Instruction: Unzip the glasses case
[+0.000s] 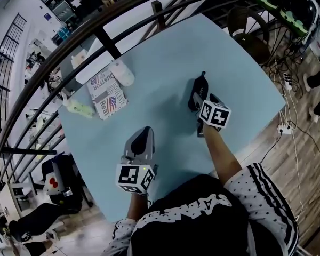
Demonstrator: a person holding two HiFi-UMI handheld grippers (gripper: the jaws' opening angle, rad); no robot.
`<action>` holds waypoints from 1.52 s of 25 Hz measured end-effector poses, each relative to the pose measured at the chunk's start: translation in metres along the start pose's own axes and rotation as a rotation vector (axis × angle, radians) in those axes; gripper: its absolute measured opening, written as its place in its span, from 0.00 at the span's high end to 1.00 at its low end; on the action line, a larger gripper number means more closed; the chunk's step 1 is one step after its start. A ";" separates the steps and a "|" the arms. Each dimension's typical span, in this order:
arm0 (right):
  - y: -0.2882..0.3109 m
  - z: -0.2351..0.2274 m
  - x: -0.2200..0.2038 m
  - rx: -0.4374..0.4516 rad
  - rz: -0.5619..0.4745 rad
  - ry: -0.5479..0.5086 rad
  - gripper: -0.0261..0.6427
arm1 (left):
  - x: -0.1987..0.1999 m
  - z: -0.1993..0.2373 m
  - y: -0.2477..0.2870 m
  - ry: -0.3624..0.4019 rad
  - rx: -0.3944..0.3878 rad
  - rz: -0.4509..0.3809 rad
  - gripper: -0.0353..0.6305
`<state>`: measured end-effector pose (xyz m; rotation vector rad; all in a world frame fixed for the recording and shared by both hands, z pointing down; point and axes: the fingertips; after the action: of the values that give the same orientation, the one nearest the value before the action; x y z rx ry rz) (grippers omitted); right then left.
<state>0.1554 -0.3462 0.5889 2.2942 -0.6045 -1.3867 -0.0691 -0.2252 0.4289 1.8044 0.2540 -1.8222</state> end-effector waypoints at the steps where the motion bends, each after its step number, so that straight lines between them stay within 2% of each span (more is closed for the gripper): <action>1: 0.003 -0.002 -0.001 -0.011 0.007 0.002 0.50 | -0.001 0.002 0.001 -0.004 -0.001 0.004 0.95; 13: 0.032 -0.006 -0.020 -0.115 0.084 -0.016 0.41 | -0.014 0.026 0.002 -0.032 0.017 0.031 0.95; 21: 0.041 0.000 -0.027 -0.124 0.121 -0.051 0.36 | -0.020 0.032 -0.005 -0.063 0.039 0.028 0.95; 26: 0.047 -0.004 -0.037 -0.106 0.161 0.037 0.37 | -0.024 0.039 -0.009 -0.083 0.055 0.028 0.95; 38: 0.038 -0.003 -0.027 -0.022 0.117 0.096 0.43 | -0.022 0.036 -0.008 -0.082 0.059 0.031 0.95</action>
<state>0.1402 -0.3622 0.6301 2.2548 -0.6775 -1.2167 -0.1055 -0.2307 0.4511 1.7582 0.1412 -1.8955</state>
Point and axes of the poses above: the fingertips, and each gripper's own axes: y forward along the fingers, z to its left, x out of its top, and after that the axes turned 2 degrees about y, right-handed
